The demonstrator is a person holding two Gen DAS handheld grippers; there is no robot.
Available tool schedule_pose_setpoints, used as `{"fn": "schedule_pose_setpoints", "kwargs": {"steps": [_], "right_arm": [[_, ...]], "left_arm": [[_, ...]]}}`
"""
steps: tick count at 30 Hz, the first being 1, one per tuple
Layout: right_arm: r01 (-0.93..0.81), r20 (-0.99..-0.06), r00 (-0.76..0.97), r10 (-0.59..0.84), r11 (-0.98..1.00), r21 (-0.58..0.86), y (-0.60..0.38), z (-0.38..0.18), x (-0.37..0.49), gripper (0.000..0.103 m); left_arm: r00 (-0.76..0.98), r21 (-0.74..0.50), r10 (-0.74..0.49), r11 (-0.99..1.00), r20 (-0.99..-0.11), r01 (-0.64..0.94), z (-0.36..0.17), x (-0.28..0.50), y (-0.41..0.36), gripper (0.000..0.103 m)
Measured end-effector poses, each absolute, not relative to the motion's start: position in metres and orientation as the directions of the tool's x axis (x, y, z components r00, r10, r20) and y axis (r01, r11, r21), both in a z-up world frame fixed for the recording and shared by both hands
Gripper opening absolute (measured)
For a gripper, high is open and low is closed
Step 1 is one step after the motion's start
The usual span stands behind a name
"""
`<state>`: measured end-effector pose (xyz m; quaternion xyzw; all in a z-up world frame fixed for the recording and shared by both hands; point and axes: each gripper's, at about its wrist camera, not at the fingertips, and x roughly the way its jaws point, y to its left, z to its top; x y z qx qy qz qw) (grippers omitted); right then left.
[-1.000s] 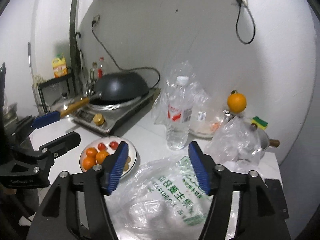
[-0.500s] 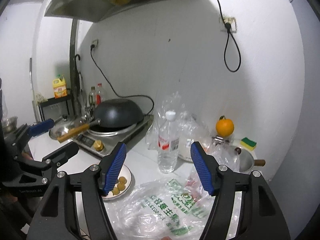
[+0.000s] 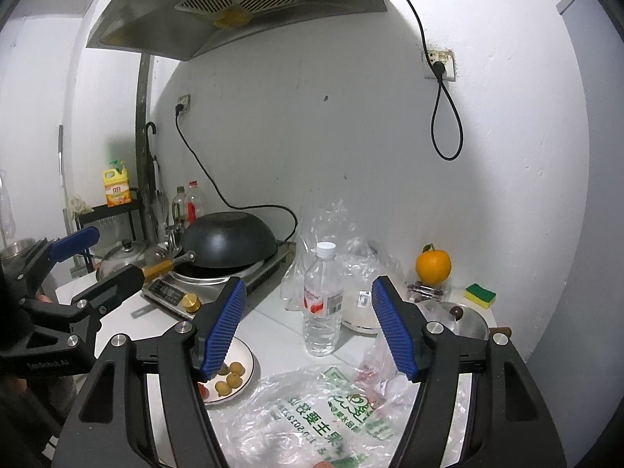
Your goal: Organize fruits
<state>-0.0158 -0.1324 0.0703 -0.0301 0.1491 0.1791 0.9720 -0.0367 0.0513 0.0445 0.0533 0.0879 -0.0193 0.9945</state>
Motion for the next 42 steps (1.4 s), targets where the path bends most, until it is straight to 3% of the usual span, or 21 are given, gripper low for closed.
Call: {"fn": "schedule_pose_setpoints", "kwargs": {"steps": [42], "right_arm": [[-0.359, -0.307, 0.887, 0.345, 0.933, 0.012, -0.139, 0.066, -0.003, 0.070]], "left_arm": [[0.981, 0.095, -0.035, 0.994, -0.192, 0.054, 0.039, -0.022, 0.040, 0.099]]}}
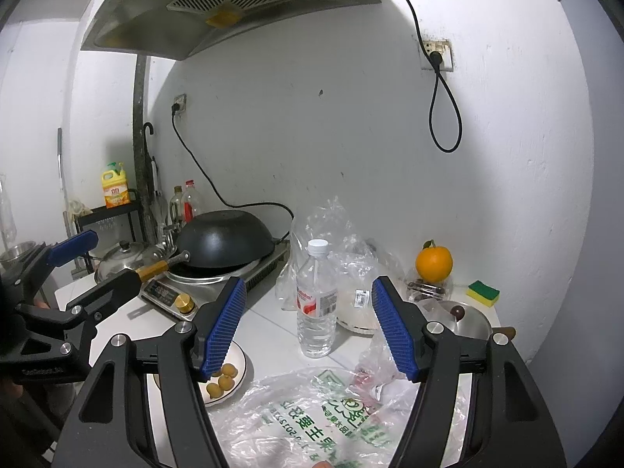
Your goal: Organize fruits
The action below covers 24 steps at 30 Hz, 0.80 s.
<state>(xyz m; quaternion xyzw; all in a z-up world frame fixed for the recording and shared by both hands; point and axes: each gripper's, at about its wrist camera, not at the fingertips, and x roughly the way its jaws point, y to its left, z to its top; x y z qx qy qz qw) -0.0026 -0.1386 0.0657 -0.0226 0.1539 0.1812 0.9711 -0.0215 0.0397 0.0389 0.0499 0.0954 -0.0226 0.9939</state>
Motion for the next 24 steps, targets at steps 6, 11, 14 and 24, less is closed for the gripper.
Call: {"fn": "schedule_pose_setpoints", "kwargs": {"steps": [6, 11, 14, 24], "right_arm": [[-0.359, -0.307, 0.887, 0.345, 0.933, 0.011, -0.1392, 0.0649, -0.0023, 0.070], [-0.357, -0.310, 0.887, 0.343, 0.934, 0.012, -0.1392, 0.0650, -0.0020, 0.070], [-0.357, -0.311, 0.886, 0.343, 0.934, 0.011, -0.1389, 0.0638, -0.0007, 0.070], [-0.359, -0.320, 0.884, 0.341, 0.933, 0.004, -0.1351, 0.0594, 0.0017, 0.070]], "left_arm": [[0.981, 0.094, -0.036, 0.994, -0.192, 0.055, 0.0387, -0.0209, 0.0397, 0.099], [0.980, 0.093, -0.039, 0.994, -0.197, 0.059, 0.0372, -0.0178, 0.0394, 0.099], [0.980, 0.091, -0.038, 0.994, -0.196, 0.057, 0.0376, -0.0170, 0.0413, 0.099], [0.979, 0.083, -0.053, 0.994, -0.197, 0.070, 0.0369, -0.0187, 0.0461, 0.099]]}}
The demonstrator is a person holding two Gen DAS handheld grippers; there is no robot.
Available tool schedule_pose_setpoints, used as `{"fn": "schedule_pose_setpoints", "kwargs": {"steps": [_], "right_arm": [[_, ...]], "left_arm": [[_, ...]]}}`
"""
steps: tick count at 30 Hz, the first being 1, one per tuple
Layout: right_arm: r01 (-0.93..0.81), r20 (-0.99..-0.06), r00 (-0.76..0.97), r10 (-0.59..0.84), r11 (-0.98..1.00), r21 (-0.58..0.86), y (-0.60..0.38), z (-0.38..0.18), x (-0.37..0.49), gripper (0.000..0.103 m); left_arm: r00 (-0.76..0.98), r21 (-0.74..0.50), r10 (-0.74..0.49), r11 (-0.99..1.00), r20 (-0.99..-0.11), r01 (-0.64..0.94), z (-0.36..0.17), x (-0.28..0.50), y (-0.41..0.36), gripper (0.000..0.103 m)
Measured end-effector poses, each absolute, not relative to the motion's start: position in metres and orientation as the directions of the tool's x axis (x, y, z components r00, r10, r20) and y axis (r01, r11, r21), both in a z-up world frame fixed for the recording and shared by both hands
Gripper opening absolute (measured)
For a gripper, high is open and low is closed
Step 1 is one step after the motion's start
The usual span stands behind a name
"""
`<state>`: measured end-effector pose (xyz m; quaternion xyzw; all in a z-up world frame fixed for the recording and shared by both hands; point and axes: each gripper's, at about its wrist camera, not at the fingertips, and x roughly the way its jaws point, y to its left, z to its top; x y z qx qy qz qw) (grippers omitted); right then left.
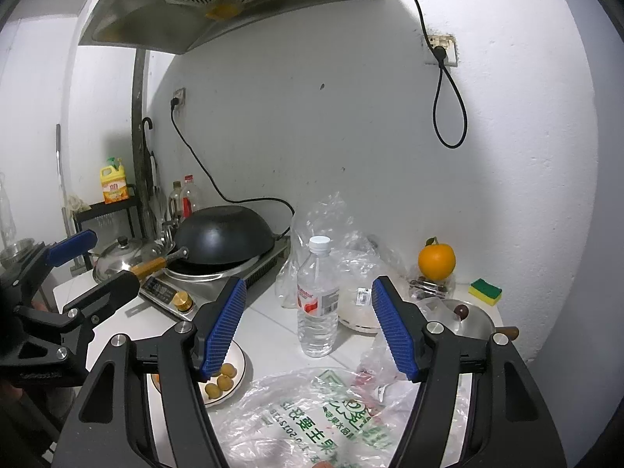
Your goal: Organize fruits
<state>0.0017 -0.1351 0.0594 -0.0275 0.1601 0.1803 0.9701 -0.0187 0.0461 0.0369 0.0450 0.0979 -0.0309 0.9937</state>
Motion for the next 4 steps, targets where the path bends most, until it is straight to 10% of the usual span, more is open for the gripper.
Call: {"fn": "schedule_pose_setpoints", "kwargs": {"steps": [4], "right_arm": [[-0.361, -0.325, 0.882, 0.342, 0.933, 0.001, -0.1288, 0.0603, 0.0053, 0.070]], "left_arm": [[0.981, 0.088, -0.053, 0.994, -0.188, 0.071, 0.0381, -0.0195, 0.0506, 0.099]]}}
